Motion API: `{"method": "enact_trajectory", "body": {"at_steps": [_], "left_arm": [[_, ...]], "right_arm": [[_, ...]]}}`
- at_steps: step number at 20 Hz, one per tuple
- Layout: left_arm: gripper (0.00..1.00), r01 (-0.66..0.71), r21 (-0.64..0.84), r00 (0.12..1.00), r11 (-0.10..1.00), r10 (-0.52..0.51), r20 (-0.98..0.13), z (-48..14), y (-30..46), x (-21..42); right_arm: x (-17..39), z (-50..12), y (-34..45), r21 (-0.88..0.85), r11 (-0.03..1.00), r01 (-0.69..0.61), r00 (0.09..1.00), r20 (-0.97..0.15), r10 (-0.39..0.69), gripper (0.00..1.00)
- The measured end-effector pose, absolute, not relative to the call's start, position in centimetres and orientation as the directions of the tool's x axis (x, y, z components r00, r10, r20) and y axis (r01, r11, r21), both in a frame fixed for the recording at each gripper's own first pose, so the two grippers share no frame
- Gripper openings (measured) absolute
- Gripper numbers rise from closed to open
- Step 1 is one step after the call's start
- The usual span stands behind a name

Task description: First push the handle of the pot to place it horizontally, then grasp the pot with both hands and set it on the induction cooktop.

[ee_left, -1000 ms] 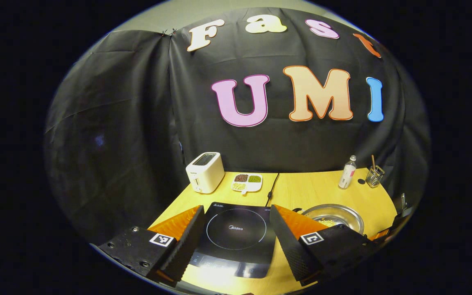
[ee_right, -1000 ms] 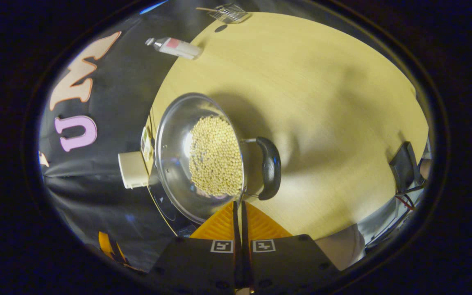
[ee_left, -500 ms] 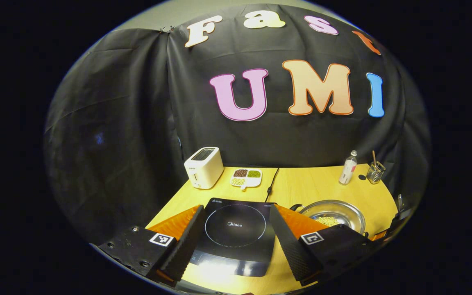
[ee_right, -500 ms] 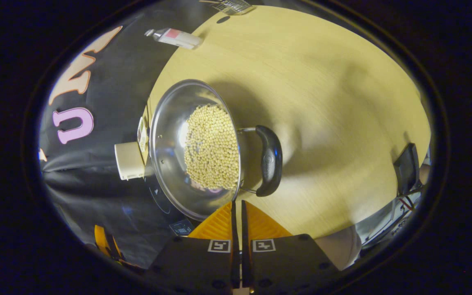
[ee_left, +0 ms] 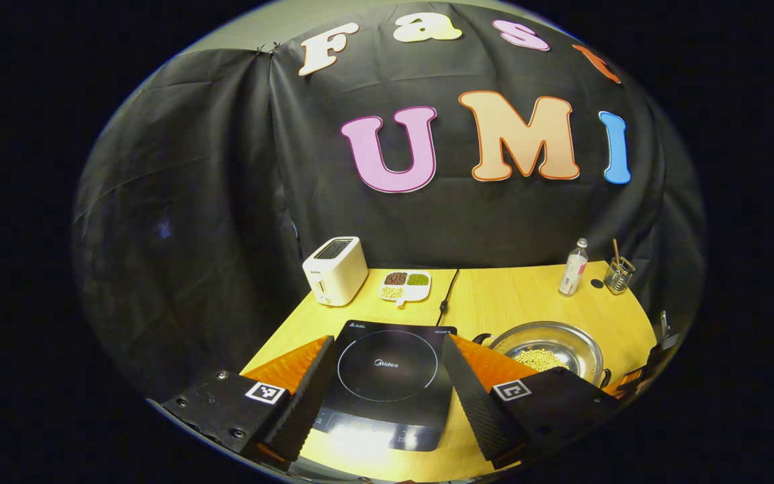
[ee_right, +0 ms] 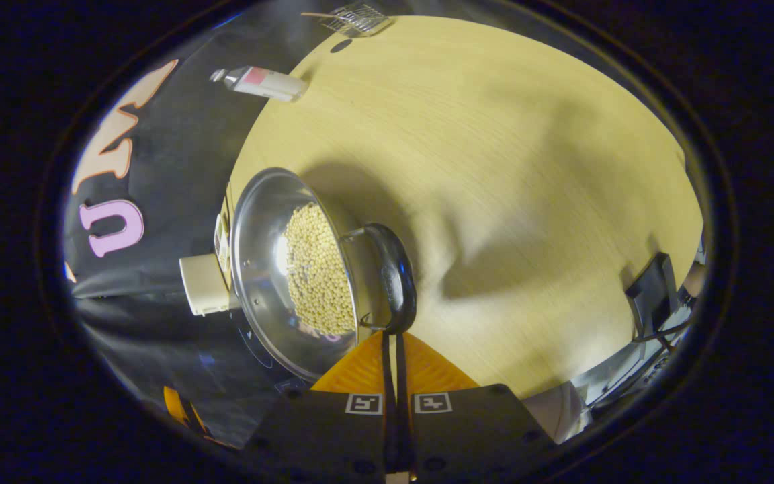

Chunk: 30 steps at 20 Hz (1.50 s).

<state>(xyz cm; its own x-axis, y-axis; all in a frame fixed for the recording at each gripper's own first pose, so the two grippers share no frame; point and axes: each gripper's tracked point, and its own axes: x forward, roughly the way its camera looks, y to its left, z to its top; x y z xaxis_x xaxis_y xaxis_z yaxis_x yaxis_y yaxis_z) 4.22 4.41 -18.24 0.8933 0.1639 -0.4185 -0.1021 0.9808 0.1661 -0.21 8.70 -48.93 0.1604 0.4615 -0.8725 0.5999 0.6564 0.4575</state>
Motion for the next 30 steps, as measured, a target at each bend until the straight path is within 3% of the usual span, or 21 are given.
{"method": "enact_trajectory", "body": {"at_steps": [15, 27, 28, 30], "left_arm": [[0.97, -0.176, 0.122, 0.819, 0.977, 0.214, -0.533, -23.6, 3.5, 2.1], [0.97, -0.165, 0.114, 0.778, 0.980, 0.200, -0.595, -25.9, 3.2, 2.9], [0.97, -0.153, 0.111, 0.776, 0.982, 0.189, -0.602, -26.1, 3.1, 3.1], [0.97, -0.122, 0.088, 0.771, 0.989, 0.151, -0.619, -26.6, 2.5, 3.7]], "right_arm": [[4.6, -50.6, 6.3, 0.463, 0.631, 0.622, 0.201, -0.874, 0.443, 0.02], [5.1, -50.4, 5.0, 0.486, 0.637, 0.598, 0.214, -0.863, 0.458, 0.03], [4.6, -49.7, 4.5, 0.487, 0.647, 0.587, 0.208, -0.863, 0.460, 0.16], [4.5, -49.6, 3.9, 0.483, 0.667, 0.567, 0.213, -0.868, 0.448, 0.21]]}}
